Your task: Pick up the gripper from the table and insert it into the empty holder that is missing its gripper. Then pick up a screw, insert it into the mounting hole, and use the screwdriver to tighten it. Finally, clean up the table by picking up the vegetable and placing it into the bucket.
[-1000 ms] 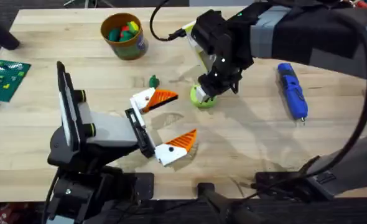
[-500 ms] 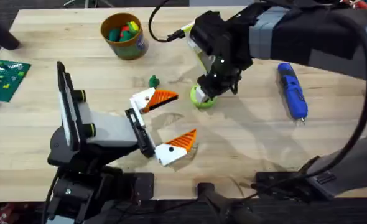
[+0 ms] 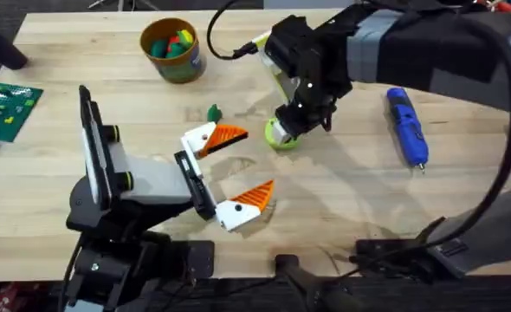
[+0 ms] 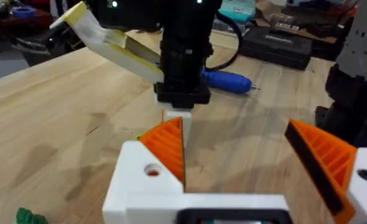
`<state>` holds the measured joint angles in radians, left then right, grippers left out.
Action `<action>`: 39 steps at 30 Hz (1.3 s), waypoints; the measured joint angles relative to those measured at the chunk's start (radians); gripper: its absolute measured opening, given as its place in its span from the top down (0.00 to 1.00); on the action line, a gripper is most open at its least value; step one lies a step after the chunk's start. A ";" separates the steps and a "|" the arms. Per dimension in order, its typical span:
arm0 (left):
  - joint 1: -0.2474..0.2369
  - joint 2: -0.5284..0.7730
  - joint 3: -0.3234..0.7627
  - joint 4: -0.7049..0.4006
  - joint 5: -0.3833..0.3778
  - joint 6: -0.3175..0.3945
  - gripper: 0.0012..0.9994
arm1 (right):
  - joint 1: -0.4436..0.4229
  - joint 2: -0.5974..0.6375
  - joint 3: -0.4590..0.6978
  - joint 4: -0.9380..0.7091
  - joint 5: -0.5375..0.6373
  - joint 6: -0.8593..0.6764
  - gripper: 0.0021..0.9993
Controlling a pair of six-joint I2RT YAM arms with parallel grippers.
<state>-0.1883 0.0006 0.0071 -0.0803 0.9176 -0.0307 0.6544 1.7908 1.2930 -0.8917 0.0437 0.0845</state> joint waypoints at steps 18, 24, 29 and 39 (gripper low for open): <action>0.000 0.000 0.000 0.000 0.000 0.000 0.01 | 0.000 0.000 0.000 0.008 0.000 -0.004 0.66; 0.000 0.000 0.000 0.000 0.000 0.000 0.01 | 0.000 0.000 0.000 0.009 0.000 -0.004 0.68; 0.000 0.000 0.000 0.000 0.000 0.000 0.01 | 0.000 0.000 -0.006 0.009 0.000 -0.006 0.76; 0.000 0.000 0.000 0.000 0.000 0.000 0.01 | 0.000 0.000 -0.009 0.010 0.000 -0.006 0.89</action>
<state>-0.1883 0.0006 0.0072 -0.0803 0.9176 -0.0307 0.6544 1.7911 1.2837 -0.8814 0.0437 0.0780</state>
